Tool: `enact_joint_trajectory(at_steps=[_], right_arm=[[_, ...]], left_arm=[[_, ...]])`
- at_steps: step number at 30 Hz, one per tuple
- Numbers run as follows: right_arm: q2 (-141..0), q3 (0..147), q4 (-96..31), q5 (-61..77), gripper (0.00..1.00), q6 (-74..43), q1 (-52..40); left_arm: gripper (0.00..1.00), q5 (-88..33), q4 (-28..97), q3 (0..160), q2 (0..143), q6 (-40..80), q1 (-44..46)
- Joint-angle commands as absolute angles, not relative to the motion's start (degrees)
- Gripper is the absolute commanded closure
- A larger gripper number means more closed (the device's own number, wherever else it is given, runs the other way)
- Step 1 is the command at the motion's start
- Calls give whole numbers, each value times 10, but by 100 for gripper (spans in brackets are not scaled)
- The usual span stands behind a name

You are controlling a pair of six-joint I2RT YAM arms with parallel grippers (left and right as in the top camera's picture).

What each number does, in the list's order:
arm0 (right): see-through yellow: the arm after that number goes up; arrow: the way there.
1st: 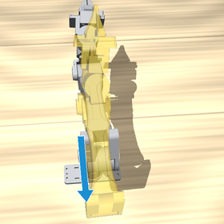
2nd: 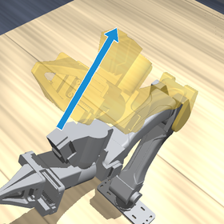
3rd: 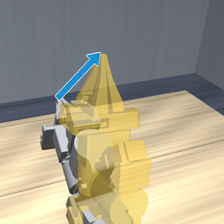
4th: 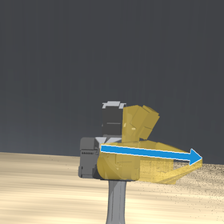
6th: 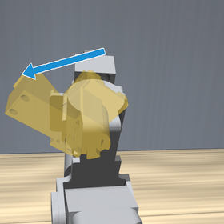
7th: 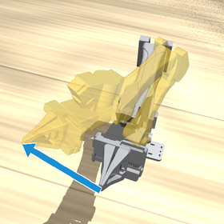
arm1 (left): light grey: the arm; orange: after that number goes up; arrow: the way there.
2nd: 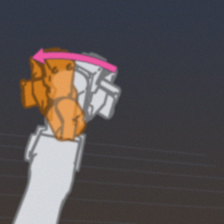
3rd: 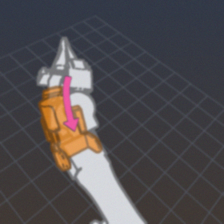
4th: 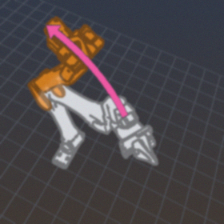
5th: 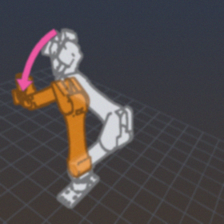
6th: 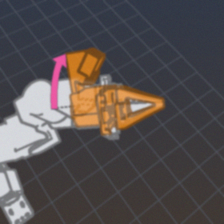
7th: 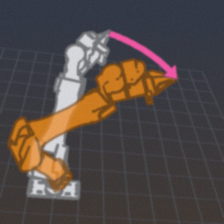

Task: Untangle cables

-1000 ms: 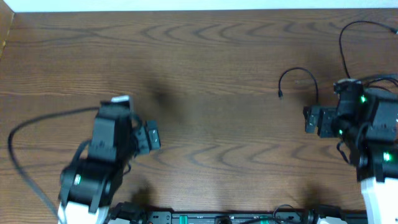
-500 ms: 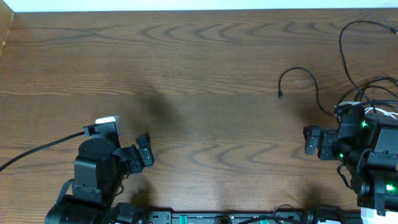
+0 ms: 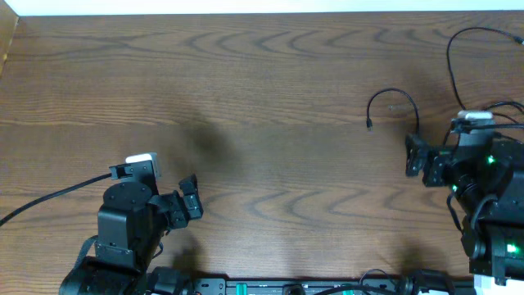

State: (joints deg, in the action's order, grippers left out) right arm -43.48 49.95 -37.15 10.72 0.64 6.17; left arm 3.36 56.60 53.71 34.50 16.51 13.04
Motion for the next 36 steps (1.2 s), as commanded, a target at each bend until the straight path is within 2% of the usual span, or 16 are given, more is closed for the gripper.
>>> enact_joint_trajectory(at_steps=[1,4,9,22,30,36], right_arm=[[-390,481,-306,119,1,14,56],[-331,433,-204,115,1,59,34],[-237,335,-84,80,1,65,3],[-40,86,129,63,1,65,-20],[-3,3,148,54,1,65,-22],[-3,3,46,29,1,85,-31]], left_arm=[[0,37,567,535,344,168,133],[0,37,567,535,344,168,133],[0,37,567,535,344,168,133],[0,37,567,535,344,168,133],[0,37,567,535,344,168,133],[0,37,567,535,344,168,133]])
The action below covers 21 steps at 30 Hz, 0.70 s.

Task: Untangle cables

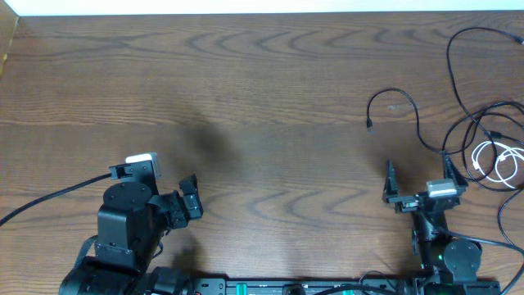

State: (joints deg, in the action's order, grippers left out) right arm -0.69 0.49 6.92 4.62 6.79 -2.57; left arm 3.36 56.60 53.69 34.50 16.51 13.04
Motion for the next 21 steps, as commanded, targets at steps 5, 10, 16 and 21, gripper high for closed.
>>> enact_joint_trajectory(at_steps=[5,10,16,21], right_arm=[[-5,3,-41,35,1,74,-30],[-6,3,-41,34,1,74,-30],[-6,3,-41,34,1,74,-30],[-6,3,-41,34,1,74,-30]], left_arm=[[0,37,567,535,344,168,133],[0,37,567,535,344,168,133],[0,37,567,535,344,168,133],[0,37,567,535,344,168,133]])
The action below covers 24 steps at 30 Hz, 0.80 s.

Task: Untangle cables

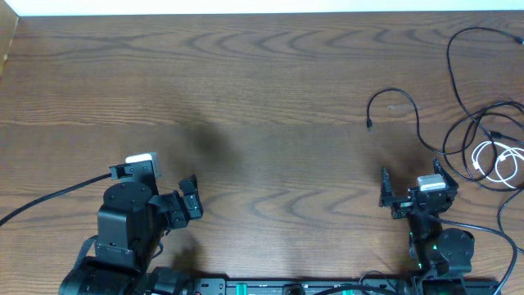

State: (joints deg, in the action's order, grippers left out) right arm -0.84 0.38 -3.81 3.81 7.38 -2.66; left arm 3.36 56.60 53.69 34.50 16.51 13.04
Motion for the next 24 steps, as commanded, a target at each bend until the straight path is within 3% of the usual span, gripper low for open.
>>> enact_joint_trajectory(at_steps=[1,15,20,24], right_arm=[[-6,3,-41,34,1,74,-30],[-6,3,-41,34,1,74,-30],[-6,3,-41,34,1,74,-30],[-6,3,-41,34,1,74,-30]], left_arm=[[0,37,567,535,344,168,133],[0,45,568,532,341,141,122],[0,45,512,474,290,132,58],[0,45,410,349,169,105,25]])
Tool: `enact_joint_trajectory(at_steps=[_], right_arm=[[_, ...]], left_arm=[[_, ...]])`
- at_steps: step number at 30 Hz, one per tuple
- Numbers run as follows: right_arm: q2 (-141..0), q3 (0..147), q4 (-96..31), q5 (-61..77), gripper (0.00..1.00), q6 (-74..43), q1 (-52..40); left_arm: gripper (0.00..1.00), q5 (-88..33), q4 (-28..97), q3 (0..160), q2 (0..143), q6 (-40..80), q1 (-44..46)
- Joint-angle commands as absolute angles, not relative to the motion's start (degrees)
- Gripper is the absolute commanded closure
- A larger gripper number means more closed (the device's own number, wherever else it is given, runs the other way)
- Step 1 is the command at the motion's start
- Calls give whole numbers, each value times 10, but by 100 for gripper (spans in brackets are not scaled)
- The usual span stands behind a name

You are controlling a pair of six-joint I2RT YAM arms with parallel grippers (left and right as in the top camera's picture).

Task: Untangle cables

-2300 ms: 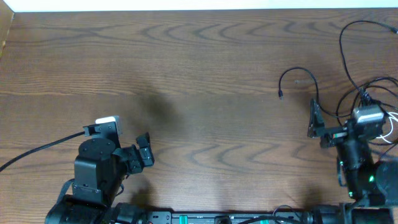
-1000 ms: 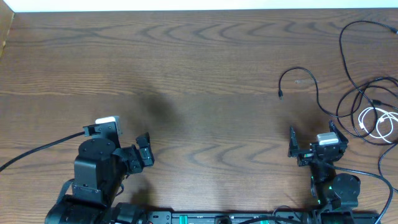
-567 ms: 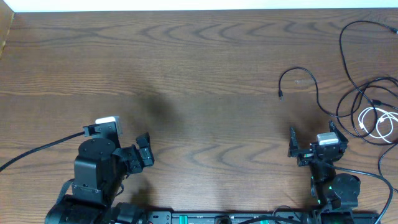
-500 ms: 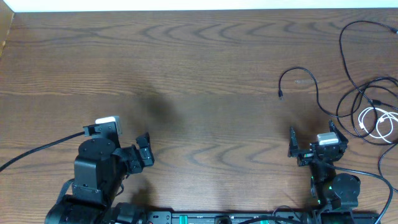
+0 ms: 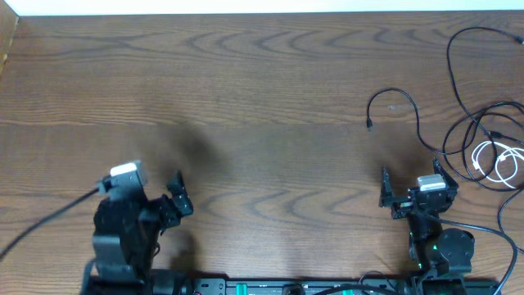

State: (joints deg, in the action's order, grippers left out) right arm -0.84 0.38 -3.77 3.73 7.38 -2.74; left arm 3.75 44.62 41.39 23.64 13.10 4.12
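A thin black cable curls on the table at the right and ends in a small plug. It runs into a tangle of black cables near the right edge, where a coiled white cable lies among them. My right gripper stands open near the front edge, left of the tangle, touching no cable. At the front left, far from every cable, my left gripper appears open and holds nothing.
Another black cable loops up towards the back right corner. A black lead trails from the left arm to the left edge. The arm bases line the front edge.
The left arm has shifted a little to the left and turned, its wrist camera now lower and further left. The right arm and the cables have not moved.
At first my right arm reached over the tangle at the right edge and hid the white cable. Then it stood back by the front edge, open, with the tangle uncovered. It then edged slightly left, and now the left arm has shifted.
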Motion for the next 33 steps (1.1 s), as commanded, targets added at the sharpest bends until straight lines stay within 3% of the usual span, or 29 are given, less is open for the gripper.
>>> enact_joint_trajectory(at_steps=[1,8,16,22,33], right_arm=[[-6,3,-41,34,1,74,-30],[-6,3,-41,34,1,74,-30],[-6,3,-41,34,1,74,-30],[-6,3,-41,34,1,74,-30],[-6,3,-41,34,1,74,-30]], left_arm=[[0,45,401,336,157,105,24],[0,41,197,134,8,90,23],[0,34,-24,5,1,48,22],[0,24,45,2,1,17,22],[0,17,41,2,3,17,22]])
